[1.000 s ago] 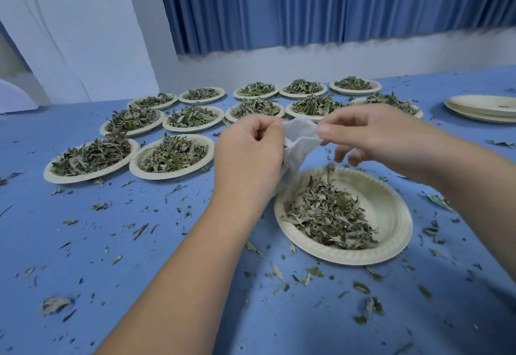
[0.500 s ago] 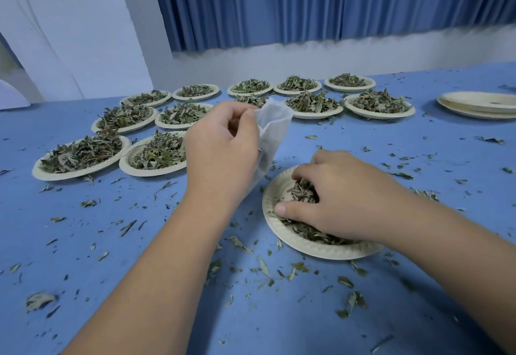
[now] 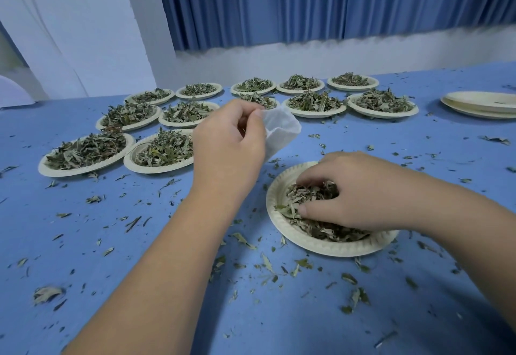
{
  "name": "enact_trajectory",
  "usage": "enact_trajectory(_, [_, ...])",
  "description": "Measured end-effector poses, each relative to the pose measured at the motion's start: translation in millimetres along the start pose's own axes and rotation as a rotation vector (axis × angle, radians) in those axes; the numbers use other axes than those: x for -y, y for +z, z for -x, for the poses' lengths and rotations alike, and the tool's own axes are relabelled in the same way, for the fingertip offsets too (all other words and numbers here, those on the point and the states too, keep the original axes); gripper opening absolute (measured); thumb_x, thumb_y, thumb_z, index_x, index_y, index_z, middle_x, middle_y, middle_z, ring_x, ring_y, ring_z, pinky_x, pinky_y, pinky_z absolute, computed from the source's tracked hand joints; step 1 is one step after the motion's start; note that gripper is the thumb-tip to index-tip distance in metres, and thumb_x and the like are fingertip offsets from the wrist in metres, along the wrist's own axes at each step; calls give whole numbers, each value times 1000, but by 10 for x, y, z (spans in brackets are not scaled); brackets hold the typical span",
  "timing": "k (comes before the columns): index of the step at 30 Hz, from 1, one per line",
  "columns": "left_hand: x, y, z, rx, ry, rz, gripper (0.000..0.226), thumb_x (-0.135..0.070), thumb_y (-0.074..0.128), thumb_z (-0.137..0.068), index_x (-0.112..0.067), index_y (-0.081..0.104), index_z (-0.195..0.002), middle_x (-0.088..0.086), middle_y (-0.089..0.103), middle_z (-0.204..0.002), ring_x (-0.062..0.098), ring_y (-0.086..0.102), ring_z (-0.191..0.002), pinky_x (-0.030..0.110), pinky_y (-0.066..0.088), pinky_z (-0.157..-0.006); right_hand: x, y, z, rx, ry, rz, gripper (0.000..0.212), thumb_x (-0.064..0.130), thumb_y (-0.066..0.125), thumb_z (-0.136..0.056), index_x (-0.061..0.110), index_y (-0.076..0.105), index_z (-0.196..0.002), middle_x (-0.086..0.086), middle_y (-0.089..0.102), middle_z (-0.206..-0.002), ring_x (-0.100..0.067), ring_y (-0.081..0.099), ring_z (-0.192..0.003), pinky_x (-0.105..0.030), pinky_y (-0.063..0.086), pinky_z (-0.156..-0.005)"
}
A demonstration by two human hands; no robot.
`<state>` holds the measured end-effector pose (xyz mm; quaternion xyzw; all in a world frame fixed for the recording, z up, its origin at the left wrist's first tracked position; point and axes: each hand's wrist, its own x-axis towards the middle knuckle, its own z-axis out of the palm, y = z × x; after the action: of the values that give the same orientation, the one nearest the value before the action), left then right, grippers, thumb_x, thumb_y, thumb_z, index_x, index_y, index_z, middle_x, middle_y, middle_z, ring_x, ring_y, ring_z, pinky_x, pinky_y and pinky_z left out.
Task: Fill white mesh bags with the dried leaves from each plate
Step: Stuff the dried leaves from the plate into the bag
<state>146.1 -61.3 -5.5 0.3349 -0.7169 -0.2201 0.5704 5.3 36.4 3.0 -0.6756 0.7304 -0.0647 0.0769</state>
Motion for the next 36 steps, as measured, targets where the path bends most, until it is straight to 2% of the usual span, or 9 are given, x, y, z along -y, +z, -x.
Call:
enact_trajectory(4, [15,-1,-4,9,-2,-14,15,-17,58,-93,-25,70,-87,-17,63,-71,6,59,-72,31,51,-73,-87,-107,76,132,-56,43,62,62,56,-77,55,34,-135,22,39,-128,-4,47,-111,-32,45,-94])
enact_trajectory(8, [24,20,7,31,-4,-19,15,-17,57,-92,-24,70,-87,-17,63,-72,6,59,-72,33,52,-71,-58,-33,86,144,-142,97,68,57,59,-79,54,28,-139,23,34,-130,-3,35,-123,-28,37,-101])
enact_trajectory(13, [36,48,31,61,32,-40,15,-19,57,-91,-21,71,-88,-17,62,-69,6,58,-69,34,51,-68,-21,61,24,85,-208,167,60,51,57,-86,47,34,-141,17,34,-131,-8,28,-126,-28,33,-102])
enact_trajectory(20, [63,59,28,97,53,-66,15,-16,57,-92,-18,72,-89,-17,61,-67,5,57,-66,31,50,-66,5,93,-6,21,-196,203,45,48,63,-85,41,54,-129,16,47,-118,-12,46,-114,-37,44,-94])
enact_trajectory(27, [78,73,43,124,39,-74,15,-17,58,-93,-17,71,-86,-13,61,-65,9,59,-65,26,45,-62,23,162,-42,-66,-249,209,27,32,59,-88,39,66,-113,14,55,-110,-15,56,-100,-34,50,-80])
enact_trajectory(32, [81,90,50,133,41,-93,15,-18,58,-93,-18,71,-85,-13,62,-65,5,56,-63,18,41,-59,-8,204,-67,-130,-275,195,27,28,56,-87,38,68,-109,14,60,-103,-13,57,-93,-25,43,-68])
enact_trajectory(34, [80,100,54,138,40,-87,15,-17,58,-93,-17,72,-86,-11,62,-65,6,55,-63,19,41,-59,-16,210,-69,-144,-278,182,26,29,56,-87,38,68,-108,14,60,-101,-13,57,-92,-24,41,-68])
enact_trajectory(36, [79,108,55,139,41,-81,16,-17,57,-92,-16,72,-87,-10,62,-66,6,54,-63,24,43,-61,-26,191,-61,-153,-277,146,26,28,57,-85,38,69,-106,14,63,-98,-10,57,-91,-27,47,-73])
